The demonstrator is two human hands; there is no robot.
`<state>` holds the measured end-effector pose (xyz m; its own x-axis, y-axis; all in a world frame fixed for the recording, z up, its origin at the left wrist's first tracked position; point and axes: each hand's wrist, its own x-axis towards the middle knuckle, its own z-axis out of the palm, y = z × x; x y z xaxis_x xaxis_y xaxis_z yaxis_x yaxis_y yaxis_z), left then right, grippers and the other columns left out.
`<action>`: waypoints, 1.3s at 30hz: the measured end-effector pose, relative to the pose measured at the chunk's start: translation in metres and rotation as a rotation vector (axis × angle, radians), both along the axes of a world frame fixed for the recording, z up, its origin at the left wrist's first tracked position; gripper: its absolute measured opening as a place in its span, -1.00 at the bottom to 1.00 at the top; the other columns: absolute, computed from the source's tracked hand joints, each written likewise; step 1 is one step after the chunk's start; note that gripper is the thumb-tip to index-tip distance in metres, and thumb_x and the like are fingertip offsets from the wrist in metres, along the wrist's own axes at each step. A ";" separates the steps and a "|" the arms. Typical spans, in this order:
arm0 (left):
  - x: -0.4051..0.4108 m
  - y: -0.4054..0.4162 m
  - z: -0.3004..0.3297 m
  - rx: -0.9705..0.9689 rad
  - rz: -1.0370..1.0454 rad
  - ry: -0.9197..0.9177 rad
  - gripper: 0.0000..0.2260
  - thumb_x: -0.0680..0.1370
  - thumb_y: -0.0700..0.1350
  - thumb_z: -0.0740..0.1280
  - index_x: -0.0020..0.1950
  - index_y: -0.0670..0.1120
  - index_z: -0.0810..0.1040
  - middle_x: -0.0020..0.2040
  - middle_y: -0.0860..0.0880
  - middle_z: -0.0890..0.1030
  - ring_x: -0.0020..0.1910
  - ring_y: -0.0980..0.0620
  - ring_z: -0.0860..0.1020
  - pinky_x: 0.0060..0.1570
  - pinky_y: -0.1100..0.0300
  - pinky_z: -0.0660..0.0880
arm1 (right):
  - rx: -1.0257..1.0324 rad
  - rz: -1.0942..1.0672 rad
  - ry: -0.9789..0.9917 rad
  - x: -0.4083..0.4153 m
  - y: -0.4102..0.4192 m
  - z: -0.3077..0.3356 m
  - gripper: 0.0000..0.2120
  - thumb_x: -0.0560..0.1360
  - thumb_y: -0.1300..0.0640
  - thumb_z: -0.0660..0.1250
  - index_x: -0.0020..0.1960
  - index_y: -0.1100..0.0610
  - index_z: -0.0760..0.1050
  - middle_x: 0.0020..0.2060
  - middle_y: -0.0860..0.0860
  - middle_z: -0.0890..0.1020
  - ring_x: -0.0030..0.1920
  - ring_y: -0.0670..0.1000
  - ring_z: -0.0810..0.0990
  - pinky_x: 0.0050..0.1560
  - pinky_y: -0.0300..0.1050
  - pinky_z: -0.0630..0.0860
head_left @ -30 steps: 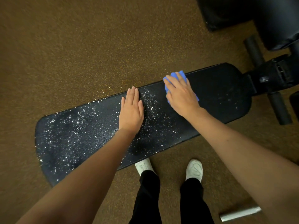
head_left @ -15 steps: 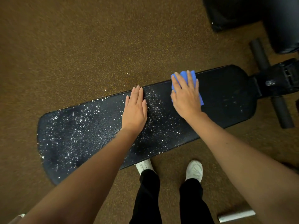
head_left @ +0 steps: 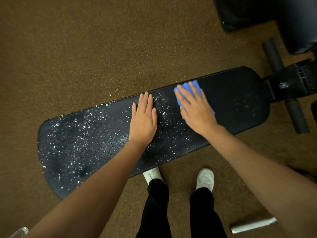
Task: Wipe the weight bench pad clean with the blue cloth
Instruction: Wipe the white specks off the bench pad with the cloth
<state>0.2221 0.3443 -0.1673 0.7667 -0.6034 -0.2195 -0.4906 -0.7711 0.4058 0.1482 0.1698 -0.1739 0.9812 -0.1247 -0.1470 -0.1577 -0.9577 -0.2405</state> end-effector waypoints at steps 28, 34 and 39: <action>-0.008 0.016 0.002 0.025 0.003 0.040 -0.54 0.63 -0.07 -0.08 0.49 -0.22 0.03 0.52 -0.14 0.05 0.51 -0.03 -0.02 0.46 0.06 -0.10 | 0.040 0.054 0.077 0.023 0.016 0.001 -0.44 0.49 0.06 -0.06 0.44 0.19 0.26 0.44 0.08 0.32 0.44 0.24 0.20 0.34 0.28 0.22; -0.012 0.012 0.006 0.050 -0.050 0.012 -0.56 0.64 -0.10 -0.04 0.49 -0.23 0.07 0.52 -0.17 0.06 0.50 -0.07 -0.03 0.47 0.00 -0.08 | 0.008 0.065 0.052 -0.022 -0.029 0.003 -0.47 0.50 0.08 0.01 0.46 0.18 0.23 0.45 0.08 0.29 0.46 0.22 0.18 0.35 0.28 0.23; -0.023 0.011 0.003 0.084 -0.103 -0.008 -0.56 0.64 -0.08 -0.03 0.50 -0.17 0.07 0.53 -0.11 0.00 0.51 -0.04 -0.09 0.45 -0.01 -0.15 | -0.012 -0.127 0.074 -0.024 -0.014 0.003 -0.44 0.50 0.05 -0.07 0.46 0.19 0.22 0.45 0.10 0.28 0.45 0.27 0.16 0.34 0.32 0.23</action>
<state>0.1989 0.3557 -0.1646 0.7035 -0.6586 -0.2671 -0.5719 -0.7478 0.3374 0.1246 0.1558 -0.1705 0.9440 -0.2491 -0.2163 -0.2945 -0.9318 -0.2123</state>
